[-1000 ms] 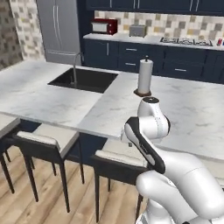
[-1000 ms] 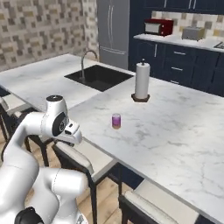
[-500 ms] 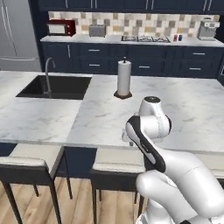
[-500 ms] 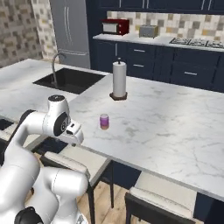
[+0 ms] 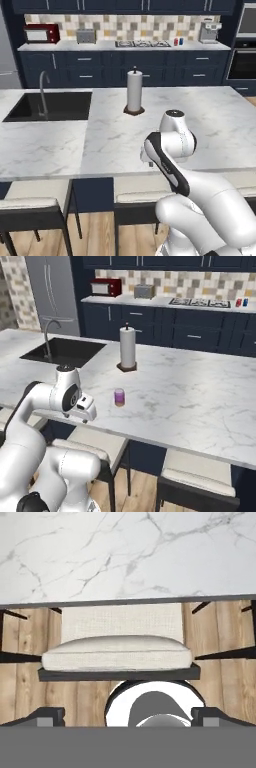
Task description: Four empty soda cans are scattered around the kitchen. Gather all the cans and cluster them next to the stove for recycling.
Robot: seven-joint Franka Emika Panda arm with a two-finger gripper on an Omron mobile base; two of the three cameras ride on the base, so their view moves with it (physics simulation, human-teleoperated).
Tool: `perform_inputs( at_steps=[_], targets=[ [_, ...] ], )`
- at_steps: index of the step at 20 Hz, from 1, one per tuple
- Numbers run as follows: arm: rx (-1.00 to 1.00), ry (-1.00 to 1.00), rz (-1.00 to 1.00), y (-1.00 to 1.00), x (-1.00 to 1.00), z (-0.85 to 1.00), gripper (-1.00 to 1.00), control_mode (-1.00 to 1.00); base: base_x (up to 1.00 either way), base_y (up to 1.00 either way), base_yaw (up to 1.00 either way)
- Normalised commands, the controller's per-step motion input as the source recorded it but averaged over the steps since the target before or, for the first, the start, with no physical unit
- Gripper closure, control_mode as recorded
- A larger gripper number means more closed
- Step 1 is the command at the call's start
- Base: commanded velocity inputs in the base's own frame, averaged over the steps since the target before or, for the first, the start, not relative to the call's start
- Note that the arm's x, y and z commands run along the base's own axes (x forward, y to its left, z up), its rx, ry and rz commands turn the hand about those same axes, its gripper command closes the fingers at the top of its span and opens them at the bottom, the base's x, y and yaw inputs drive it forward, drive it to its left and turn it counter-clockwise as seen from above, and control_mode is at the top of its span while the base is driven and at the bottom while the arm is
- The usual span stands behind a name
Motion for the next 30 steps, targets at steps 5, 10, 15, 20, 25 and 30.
perform_inputs(
  at_steps=[5, 10, 15, 20, 25, 30],
  targets=[
    [0.00, 0.00, 0.00, 0.00, 0.00, 0.00, -1.00, 1.00, 0.51, 0.14, -0.24],
    [0.00, 0.00, 0.00, 0.00, 0.00, 0.00, -1.00, 1.00, 0.33, 0.05, -0.09],
    [0.00, 0.00, 0.00, 0.00, 0.00, 0.00, -1.00, 1.00, 0.01, 0.00, 0.00],
    [0.00, 0.00, 0.00, 0.00, 0.00, 0.00, -1.00, 1.00, 0.00, 0.00, 0.00],
    [0.00, 0.00, 0.00, 0.00, 0.00, 0.00, -1.00, 1.00, 0.00, 0.00, 0.00],
    [0.00, 0.00, 0.00, 0.00, 0.00, 0.00, -1.00, 1.00, 0.00, 0.00, 0.00]
  ],
)
